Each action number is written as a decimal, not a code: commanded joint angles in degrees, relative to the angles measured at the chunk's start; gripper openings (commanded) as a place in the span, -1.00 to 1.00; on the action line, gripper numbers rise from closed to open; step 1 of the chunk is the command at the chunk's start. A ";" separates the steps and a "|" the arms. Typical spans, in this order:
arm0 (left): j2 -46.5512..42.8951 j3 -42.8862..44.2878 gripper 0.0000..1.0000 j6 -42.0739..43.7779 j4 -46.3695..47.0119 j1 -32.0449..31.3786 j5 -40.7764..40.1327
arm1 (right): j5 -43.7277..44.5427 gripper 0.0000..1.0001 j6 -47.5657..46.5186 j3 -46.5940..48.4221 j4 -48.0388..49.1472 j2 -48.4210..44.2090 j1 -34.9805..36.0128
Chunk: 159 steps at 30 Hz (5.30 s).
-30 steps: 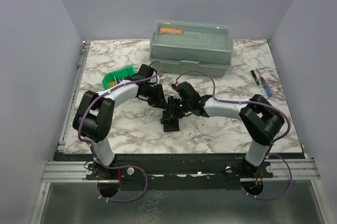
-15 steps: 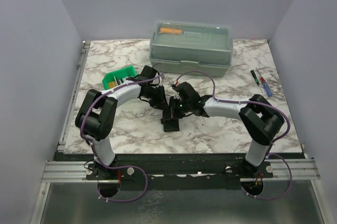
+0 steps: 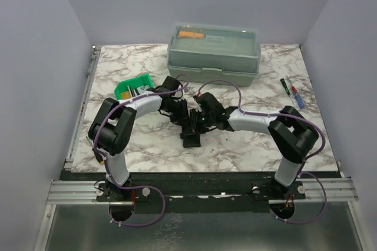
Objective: Put the credit cards into the card holder
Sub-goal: Close the card holder at the center of the board, then move the card holder to the center of the board.
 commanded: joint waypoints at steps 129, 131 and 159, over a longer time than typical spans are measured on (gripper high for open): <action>3.03 1.50 -0.88 2.81 -2.02 0.83 -2.87 | 17.75 -0.99 -1.35 -11.56 -7.18 2.48 -3.26; 3.02 1.50 -0.88 2.88 -2.02 0.83 -2.79 | 17.05 -0.99 -1.63 -11.88 -6.41 3.26 -3.22; -10.48 0.88 0.34 2.76 -6.03 2.18 -3.18 | 4.00 0.42 -6.20 -8.45 -9.85 -15.01 -6.62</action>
